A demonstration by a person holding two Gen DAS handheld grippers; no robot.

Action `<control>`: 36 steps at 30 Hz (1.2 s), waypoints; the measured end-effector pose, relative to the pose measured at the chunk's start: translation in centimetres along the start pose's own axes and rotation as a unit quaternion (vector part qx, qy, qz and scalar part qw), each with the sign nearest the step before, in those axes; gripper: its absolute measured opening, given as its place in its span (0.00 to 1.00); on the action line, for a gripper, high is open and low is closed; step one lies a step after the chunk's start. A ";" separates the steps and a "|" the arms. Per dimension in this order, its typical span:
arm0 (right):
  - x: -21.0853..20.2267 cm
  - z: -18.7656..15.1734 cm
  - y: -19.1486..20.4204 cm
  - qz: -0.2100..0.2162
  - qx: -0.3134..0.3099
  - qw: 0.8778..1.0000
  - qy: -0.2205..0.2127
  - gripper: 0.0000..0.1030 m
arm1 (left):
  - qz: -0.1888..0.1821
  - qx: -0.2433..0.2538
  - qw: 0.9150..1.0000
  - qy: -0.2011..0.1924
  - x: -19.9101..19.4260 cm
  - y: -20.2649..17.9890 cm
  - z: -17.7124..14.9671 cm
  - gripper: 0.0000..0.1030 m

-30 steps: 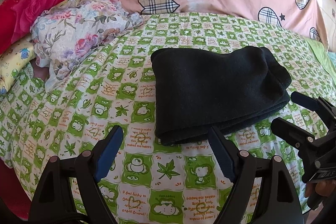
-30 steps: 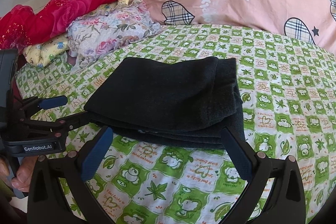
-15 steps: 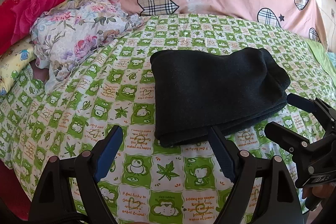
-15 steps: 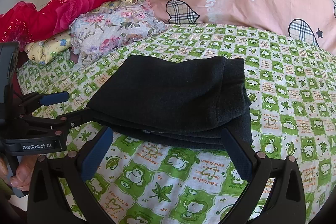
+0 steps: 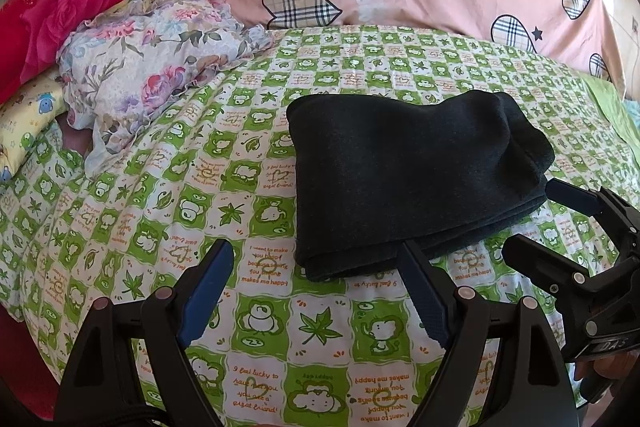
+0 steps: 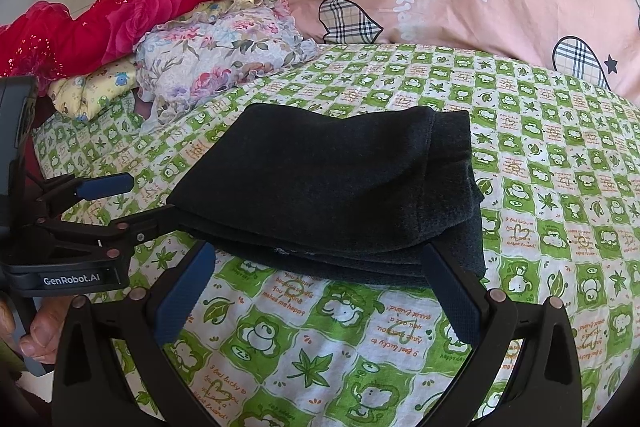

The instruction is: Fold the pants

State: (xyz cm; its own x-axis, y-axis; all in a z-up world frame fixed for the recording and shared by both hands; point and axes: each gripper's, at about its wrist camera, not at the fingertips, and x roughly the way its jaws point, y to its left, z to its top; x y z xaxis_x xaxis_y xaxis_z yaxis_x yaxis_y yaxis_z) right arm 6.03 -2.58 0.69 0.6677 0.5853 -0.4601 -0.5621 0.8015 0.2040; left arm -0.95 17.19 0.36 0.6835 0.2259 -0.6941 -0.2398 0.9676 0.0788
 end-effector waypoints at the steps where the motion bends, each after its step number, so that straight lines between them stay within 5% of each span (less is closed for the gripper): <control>1: 0.0 0.0 0.0 0.000 0.000 1.000 0.000 0.99 | 0.001 0.000 1.000 0.000 0.0 0.0 0.0 0.82; 36: 0.0 0.1 0.2 0.001 0.001 1.000 -0.001 0.99 | -0.006 0.007 1.000 -0.002 -0.1 -0.2 -0.1 0.82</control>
State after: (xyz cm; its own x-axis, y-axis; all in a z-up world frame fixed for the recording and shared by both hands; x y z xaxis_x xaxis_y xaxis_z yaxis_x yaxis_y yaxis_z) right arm 5.99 -2.39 0.83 0.6672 0.5875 -0.4580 -0.5632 0.8002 0.2062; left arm -1.07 16.93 0.34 0.6889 0.2147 -0.6924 -0.2216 0.9718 0.0808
